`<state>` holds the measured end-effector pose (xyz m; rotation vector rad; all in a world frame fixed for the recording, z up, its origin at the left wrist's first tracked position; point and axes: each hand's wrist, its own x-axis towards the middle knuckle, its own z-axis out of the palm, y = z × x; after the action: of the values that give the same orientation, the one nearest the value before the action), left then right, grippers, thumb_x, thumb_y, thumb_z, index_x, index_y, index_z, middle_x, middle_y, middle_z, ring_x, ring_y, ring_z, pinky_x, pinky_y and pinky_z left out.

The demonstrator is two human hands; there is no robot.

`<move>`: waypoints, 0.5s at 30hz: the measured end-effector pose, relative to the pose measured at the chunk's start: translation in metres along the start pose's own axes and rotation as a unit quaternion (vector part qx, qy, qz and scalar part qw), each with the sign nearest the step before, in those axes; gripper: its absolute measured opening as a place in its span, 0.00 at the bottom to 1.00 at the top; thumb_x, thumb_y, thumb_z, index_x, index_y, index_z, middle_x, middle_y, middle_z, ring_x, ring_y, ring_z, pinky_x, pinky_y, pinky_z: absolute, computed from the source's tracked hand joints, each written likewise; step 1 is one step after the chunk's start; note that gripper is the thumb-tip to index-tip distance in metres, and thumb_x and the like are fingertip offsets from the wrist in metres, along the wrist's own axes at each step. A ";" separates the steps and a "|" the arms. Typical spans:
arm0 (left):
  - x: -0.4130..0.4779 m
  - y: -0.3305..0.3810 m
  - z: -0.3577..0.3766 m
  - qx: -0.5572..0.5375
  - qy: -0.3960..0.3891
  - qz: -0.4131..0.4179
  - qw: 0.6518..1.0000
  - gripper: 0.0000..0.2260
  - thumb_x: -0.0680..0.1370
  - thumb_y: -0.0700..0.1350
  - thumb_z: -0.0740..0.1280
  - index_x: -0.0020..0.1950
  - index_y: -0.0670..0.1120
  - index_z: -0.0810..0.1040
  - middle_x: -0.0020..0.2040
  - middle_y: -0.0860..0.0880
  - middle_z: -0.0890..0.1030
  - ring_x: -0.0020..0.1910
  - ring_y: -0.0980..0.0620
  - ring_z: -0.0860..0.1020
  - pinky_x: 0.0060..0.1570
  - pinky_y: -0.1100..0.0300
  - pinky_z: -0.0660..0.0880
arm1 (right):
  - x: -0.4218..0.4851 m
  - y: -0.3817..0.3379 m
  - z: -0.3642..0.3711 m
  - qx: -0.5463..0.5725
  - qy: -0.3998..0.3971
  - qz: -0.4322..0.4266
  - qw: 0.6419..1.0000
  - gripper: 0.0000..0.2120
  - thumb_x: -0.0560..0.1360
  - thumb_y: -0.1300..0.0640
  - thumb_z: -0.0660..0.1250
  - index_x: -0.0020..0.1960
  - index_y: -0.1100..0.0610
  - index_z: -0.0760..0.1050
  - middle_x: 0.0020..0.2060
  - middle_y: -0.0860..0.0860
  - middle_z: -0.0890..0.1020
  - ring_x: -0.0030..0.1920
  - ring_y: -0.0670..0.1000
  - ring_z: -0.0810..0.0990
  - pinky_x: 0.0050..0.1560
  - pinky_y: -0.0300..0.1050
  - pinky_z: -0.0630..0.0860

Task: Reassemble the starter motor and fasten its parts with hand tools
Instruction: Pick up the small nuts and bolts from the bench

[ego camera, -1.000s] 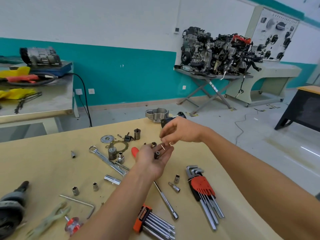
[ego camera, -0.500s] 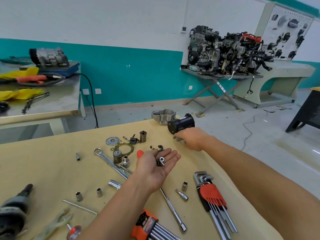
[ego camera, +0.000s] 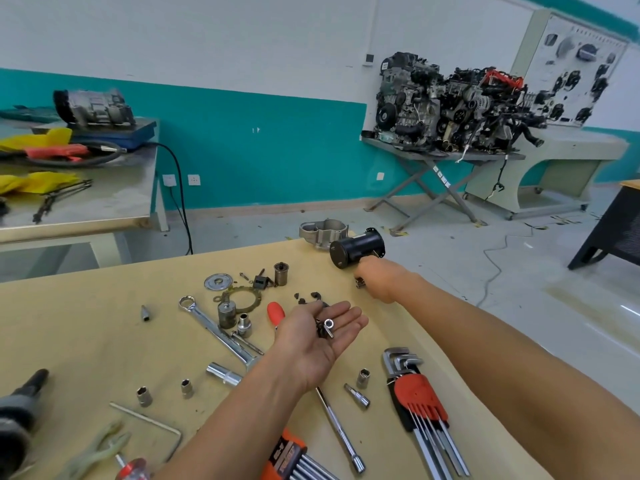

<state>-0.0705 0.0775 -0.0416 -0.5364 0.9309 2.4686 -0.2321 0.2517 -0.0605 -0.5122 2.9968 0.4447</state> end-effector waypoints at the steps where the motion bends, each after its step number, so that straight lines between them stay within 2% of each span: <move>1: 0.000 0.000 0.000 -0.001 -0.001 0.000 1.000 0.20 0.85 0.44 0.55 0.54 0.29 0.79 0.47 0.33 0.84 0.39 0.36 0.85 0.40 0.48 0.82 | -0.001 0.001 -0.001 -0.003 -0.012 0.005 1.000 0.08 0.76 0.67 0.63 0.52 0.59 0.76 0.47 0.55 0.74 0.41 0.55 0.75 0.40 0.47 0.70; 4: -0.001 0.000 0.001 -0.005 -0.004 -0.001 1.000 0.20 0.85 0.44 0.55 0.53 0.29 0.79 0.46 0.33 0.85 0.39 0.36 0.85 0.39 0.49 0.83 | -0.003 0.008 -0.009 0.023 -0.045 0.025 0.998 0.01 0.75 0.66 0.65 0.45 0.62 0.75 0.38 0.55 0.74 0.34 0.54 0.73 0.35 0.44 0.69; 6: -0.002 0.001 0.001 -0.006 -0.008 0.000 1.000 0.20 0.85 0.44 0.55 0.53 0.30 0.79 0.45 0.34 0.85 0.38 0.37 0.85 0.38 0.50 0.83 | -0.005 0.013 -0.014 0.076 -0.073 0.023 0.994 0.08 0.75 0.59 0.68 0.48 0.65 0.81 0.41 0.61 0.81 0.36 0.55 0.75 0.38 0.45 0.71; 9: -0.004 0.003 0.002 -0.013 -0.013 0.002 1.000 0.20 0.85 0.45 0.55 0.51 0.30 0.79 0.43 0.34 0.85 0.37 0.37 0.85 0.37 0.51 0.83 | -0.013 0.016 -0.016 0.140 -0.125 0.022 0.982 0.11 0.77 0.52 0.70 0.49 0.60 0.84 0.42 0.56 0.85 0.40 0.54 0.84 0.40 0.44 0.79; 12: -0.008 0.005 0.001 -0.018 -0.015 0.006 1.000 0.19 0.85 0.44 0.55 0.51 0.31 0.78 0.42 0.34 0.85 0.36 0.37 0.85 0.36 0.50 0.83 | -0.019 0.010 -0.015 0.170 -0.144 0.038 0.974 0.10 0.76 0.53 0.71 0.46 0.61 0.83 0.37 0.53 0.84 0.34 0.51 0.84 0.39 0.43 0.82; 15: -0.016 0.008 -0.001 -0.020 -0.020 0.012 1.000 0.19 0.85 0.44 0.54 0.51 0.31 0.79 0.42 0.35 0.85 0.37 0.37 0.85 0.38 0.50 0.83 | -0.027 -0.005 -0.022 0.184 -0.172 0.051 0.966 0.09 0.75 0.57 0.72 0.48 0.63 0.82 0.35 0.53 0.84 0.31 0.49 0.83 0.42 0.45 0.84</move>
<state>-0.0612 0.0674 -0.0306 -0.4890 0.8778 2.5152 -0.2056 0.2497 -0.0379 -0.2199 2.6801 -0.0260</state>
